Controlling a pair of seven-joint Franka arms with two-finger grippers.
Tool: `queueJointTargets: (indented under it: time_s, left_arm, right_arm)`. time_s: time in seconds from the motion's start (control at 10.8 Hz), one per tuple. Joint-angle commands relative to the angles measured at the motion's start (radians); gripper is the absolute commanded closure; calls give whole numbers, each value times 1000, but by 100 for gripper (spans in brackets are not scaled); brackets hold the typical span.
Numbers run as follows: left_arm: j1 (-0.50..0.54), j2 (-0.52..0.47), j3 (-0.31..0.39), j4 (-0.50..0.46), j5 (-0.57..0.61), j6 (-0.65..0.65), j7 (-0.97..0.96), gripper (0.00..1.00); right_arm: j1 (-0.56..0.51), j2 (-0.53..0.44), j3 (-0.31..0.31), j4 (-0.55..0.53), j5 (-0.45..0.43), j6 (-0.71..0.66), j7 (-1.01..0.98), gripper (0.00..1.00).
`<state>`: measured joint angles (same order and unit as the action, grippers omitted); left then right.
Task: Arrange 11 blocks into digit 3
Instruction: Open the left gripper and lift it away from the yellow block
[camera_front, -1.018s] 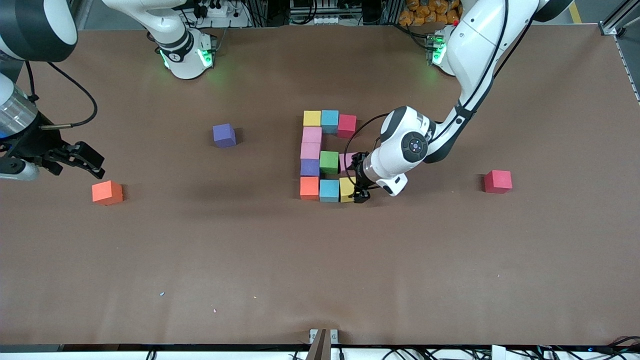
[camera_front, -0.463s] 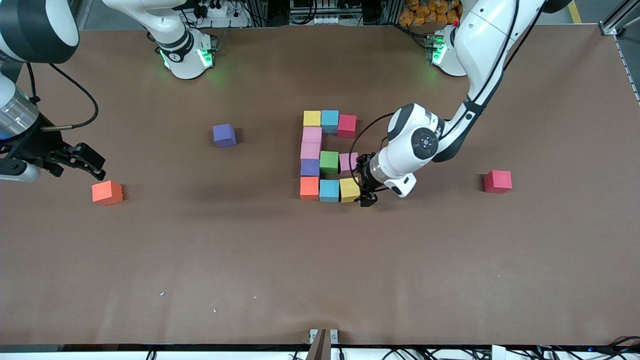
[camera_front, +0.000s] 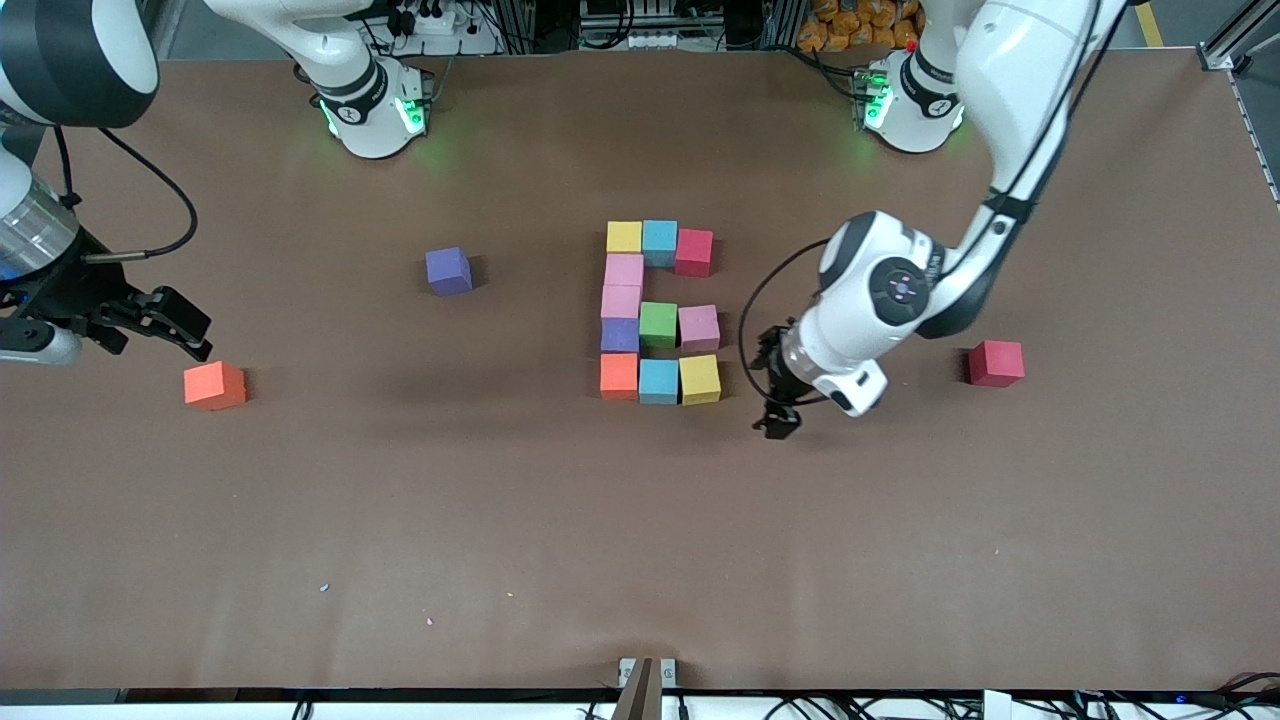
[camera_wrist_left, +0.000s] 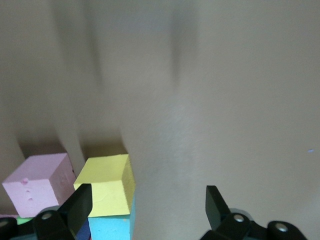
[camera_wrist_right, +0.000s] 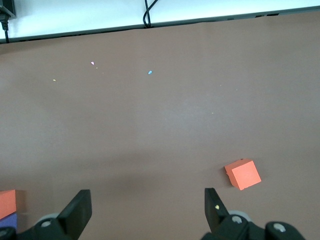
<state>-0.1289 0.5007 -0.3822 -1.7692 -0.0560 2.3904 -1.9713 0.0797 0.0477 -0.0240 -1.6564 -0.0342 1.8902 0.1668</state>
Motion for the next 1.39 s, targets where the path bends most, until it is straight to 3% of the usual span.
queueJointTargets:
  time_s: [0.0, 0.37, 0.83, 1.02, 1.11, 1.3]
  left_arm:
    - [50, -65, -1, 51, 22, -126, 87, 0]
    - [116, -137, 0, 142, 36, -333, 263, 0]
    - [244, -313, -1, 182, 33, -554, 619, 0]
    - [271, -327, 3, 258, 35, -669, 740, 0]
    - [252, -358, 52, 269, 25, -703, 850, 0]
    - [114, -416, 248, 269, 19, -740, 1032, 0]
  right_arm:
    - [-12, 14, 7, 27, 10, -11, 3, 0]
    - [-11, 14, 7, 26, 10, -14, 3, 0]
    - [-11, 14, 7, 26, 10, -16, 2, 0]
    - [-9, 14, 9, 29, 7, -16, -6, 0]
    - [-11, 11, 7, 43, -1, -20, -1, 0]
    - [-18, 9, 7, 78, 2, -90, -3, 0]
